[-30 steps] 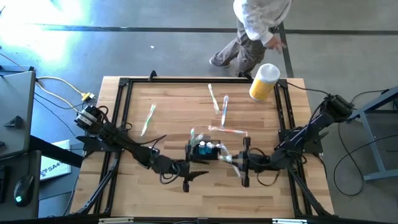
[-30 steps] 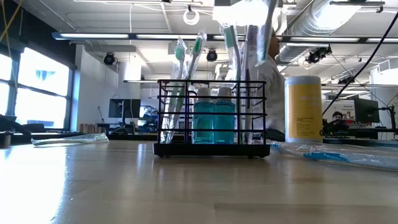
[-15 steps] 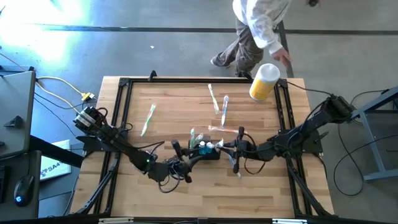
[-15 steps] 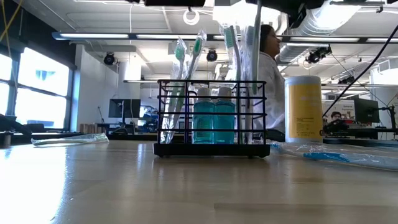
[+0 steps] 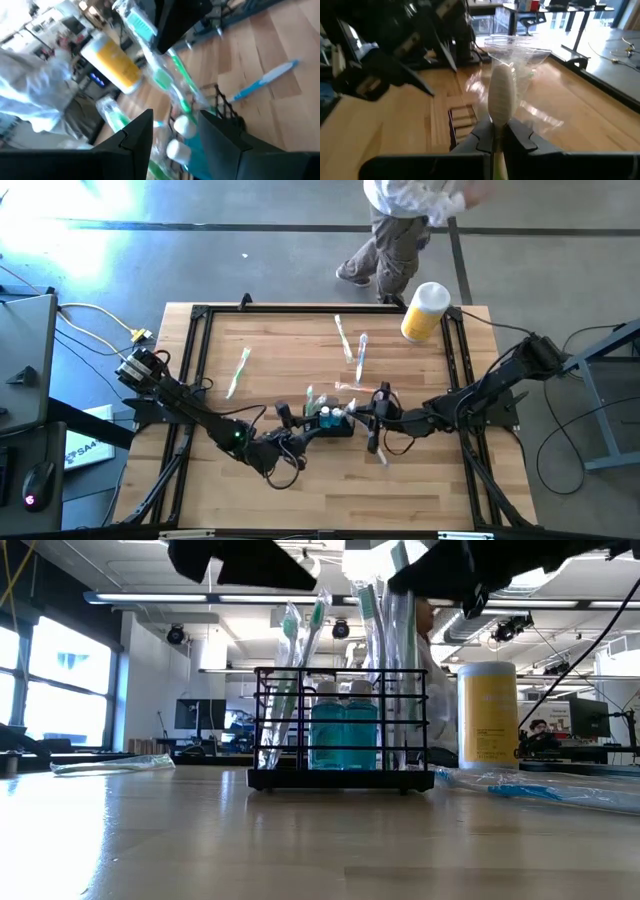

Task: Pick & Place toothbrushing station
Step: Put the bottom green toothbrush into the wire organizer

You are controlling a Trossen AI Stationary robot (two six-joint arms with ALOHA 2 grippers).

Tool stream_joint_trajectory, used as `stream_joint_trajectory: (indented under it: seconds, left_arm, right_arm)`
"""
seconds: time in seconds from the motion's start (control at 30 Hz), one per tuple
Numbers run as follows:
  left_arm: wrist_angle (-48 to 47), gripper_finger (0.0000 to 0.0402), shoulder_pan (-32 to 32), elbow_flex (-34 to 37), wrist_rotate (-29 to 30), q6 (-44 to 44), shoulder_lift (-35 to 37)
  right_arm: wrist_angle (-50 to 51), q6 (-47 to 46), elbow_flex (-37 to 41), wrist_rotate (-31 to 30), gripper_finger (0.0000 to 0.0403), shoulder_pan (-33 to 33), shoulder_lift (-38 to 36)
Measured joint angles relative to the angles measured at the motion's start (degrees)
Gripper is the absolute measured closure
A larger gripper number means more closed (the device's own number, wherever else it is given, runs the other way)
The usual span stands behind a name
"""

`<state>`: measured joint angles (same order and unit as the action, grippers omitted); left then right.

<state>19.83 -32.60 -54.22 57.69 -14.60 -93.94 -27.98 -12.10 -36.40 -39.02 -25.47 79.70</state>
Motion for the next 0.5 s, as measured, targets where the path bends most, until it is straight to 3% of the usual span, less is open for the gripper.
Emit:
stream_joint_trajectory:
  seconds: [0.23,0.5]
  left_arm:
    - [-5.0,0.0251,0.0,0.0,-0.3,9.7,0.3]
    - [-11.7,0.0251,-0.6,0.0,-1.9,19.2,2.6]
  right_arm:
    - [-5.3,-1.6,0.1,-1.4,0.0392,-0.3,6.6]
    - [-5.4,-4.4,0.1,-1.5,0.0392,-0.8,8.1]
